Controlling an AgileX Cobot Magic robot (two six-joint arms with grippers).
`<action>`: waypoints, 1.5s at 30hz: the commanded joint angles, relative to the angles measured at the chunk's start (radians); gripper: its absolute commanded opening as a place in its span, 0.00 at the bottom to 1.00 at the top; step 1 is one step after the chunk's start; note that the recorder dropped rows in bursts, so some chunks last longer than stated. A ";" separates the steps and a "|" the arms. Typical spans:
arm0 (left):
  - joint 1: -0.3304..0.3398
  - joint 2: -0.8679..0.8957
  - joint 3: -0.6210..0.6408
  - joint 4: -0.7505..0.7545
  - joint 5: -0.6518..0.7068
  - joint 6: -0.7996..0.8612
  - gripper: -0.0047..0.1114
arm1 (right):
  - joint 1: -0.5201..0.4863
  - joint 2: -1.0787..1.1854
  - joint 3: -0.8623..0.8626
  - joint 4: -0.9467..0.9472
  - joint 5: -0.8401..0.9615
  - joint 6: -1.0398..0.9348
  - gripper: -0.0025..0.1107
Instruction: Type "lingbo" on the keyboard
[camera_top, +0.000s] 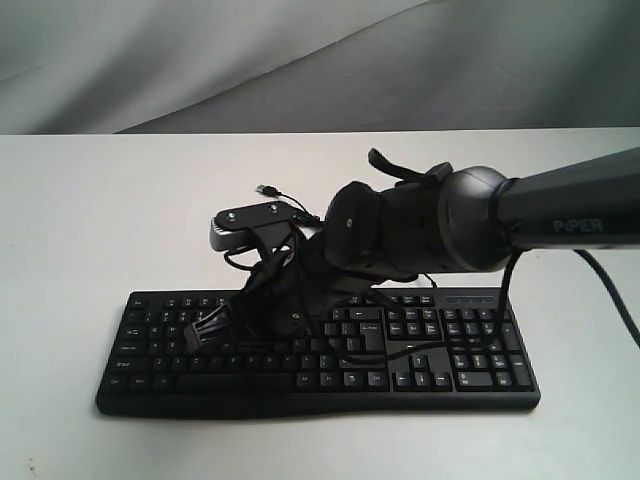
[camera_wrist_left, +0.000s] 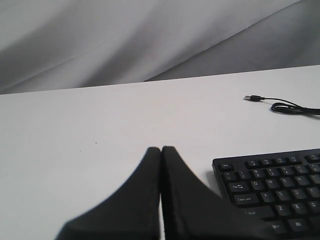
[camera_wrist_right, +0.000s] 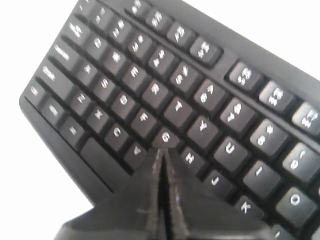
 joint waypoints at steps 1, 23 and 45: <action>0.002 -0.003 0.004 -0.008 -0.005 -0.004 0.04 | 0.002 0.006 -0.047 0.005 0.003 -0.018 0.02; 0.002 -0.003 0.004 -0.008 -0.005 -0.004 0.04 | 0.002 0.082 -0.109 0.026 0.033 -0.045 0.02; 0.002 -0.003 0.004 -0.008 -0.005 -0.004 0.04 | 0.003 0.100 -0.109 0.083 0.019 -0.103 0.02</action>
